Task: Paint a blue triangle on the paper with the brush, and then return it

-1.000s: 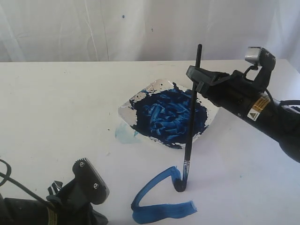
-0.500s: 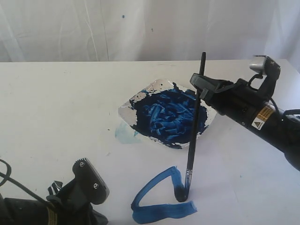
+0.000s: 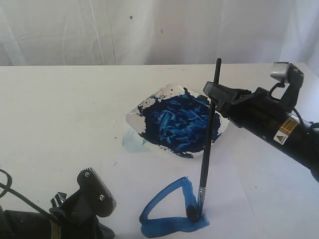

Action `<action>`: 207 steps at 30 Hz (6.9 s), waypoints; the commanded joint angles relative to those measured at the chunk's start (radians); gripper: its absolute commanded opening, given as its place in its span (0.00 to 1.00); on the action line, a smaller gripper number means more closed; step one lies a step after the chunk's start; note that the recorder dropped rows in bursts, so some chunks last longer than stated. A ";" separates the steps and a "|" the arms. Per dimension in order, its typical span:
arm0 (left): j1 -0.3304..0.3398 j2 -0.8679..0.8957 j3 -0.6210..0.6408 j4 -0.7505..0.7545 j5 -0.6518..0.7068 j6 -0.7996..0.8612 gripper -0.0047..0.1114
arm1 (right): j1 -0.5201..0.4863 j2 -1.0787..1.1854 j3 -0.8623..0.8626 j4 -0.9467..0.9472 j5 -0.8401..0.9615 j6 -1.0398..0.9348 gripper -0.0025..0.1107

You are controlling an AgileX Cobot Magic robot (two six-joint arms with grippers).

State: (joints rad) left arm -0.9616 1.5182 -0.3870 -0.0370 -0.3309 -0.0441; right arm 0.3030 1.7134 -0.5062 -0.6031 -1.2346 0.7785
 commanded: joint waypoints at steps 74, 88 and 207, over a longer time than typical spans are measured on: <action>0.003 0.005 0.007 -0.007 0.033 -0.001 0.04 | 0.003 0.021 -0.277 0.592 0.068 0.182 0.02; 0.003 0.005 0.007 -0.007 0.033 -0.001 0.04 | -0.055 0.197 -0.422 0.609 0.071 0.421 0.02; 0.003 0.005 0.007 -0.007 0.033 -0.001 0.04 | 0.014 0.592 -0.810 0.393 0.384 0.380 0.02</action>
State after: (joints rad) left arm -0.9616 1.5182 -0.3870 -0.0370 -0.3309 -0.0441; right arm 0.3092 2.2921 -1.3128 -0.2138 -0.8544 1.1750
